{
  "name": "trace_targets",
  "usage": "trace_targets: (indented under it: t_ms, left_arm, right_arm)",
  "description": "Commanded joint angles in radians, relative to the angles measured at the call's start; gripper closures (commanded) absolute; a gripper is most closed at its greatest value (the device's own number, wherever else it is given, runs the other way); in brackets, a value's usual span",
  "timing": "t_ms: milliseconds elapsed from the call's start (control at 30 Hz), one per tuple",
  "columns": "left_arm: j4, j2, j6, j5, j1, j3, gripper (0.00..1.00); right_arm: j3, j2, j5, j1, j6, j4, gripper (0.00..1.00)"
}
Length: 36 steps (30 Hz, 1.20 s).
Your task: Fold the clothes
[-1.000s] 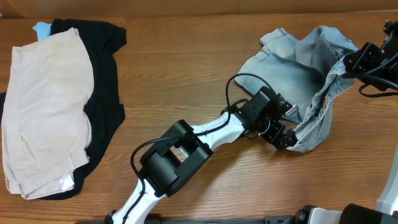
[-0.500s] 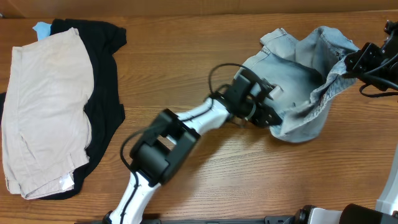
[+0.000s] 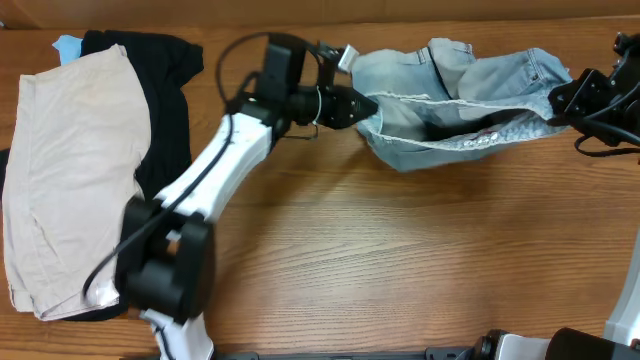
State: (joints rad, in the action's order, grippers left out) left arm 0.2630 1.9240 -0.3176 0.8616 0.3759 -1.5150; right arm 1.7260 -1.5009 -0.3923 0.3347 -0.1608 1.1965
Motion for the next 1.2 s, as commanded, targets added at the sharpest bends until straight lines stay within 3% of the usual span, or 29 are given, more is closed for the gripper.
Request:
trace_targets:
  t_ms: [0,167,400,667,967,1033,1167]
  left_arm:
    - [0.158,-0.167,0.21,-0.348,0.004,-0.016,0.96]
    - [0.295,-0.326,0.249,-0.669,-0.008,-0.016,0.96]
    - [0.308,-0.554,0.287,-0.89,-0.098,-0.043,0.96]
    - [0.351,-0.668,0.304,-0.832,-0.133,-0.076,0.96]
    - [0.606,-0.517,0.304,-0.671,-0.053,-0.075,0.96]
    - [0.676,-0.443,0.318,-0.669,-0.016,-0.075,0.96]
    - [0.751,-0.34,0.347,-0.67,0.031,-0.075,0.96]
  right_arm:
    - [0.008,0.015,-0.016,-0.027,0.005,-0.016,0.96]
    - [0.009,0.015,-0.002,-0.043,0.004,-0.039,0.96]
    - [0.048,0.02,0.062,-0.026,0.001,-0.063,0.96]
    - [0.027,0.008,0.096,-0.067,0.001,0.044,0.96]
    - [-0.246,0.0,0.212,-0.132,-0.054,0.085,0.96]
    - [-0.385,0.0,0.217,-0.129,-0.06,0.039,0.83]
    - [-0.547,0.0,0.216,-0.125,-0.08,-0.02,0.44]
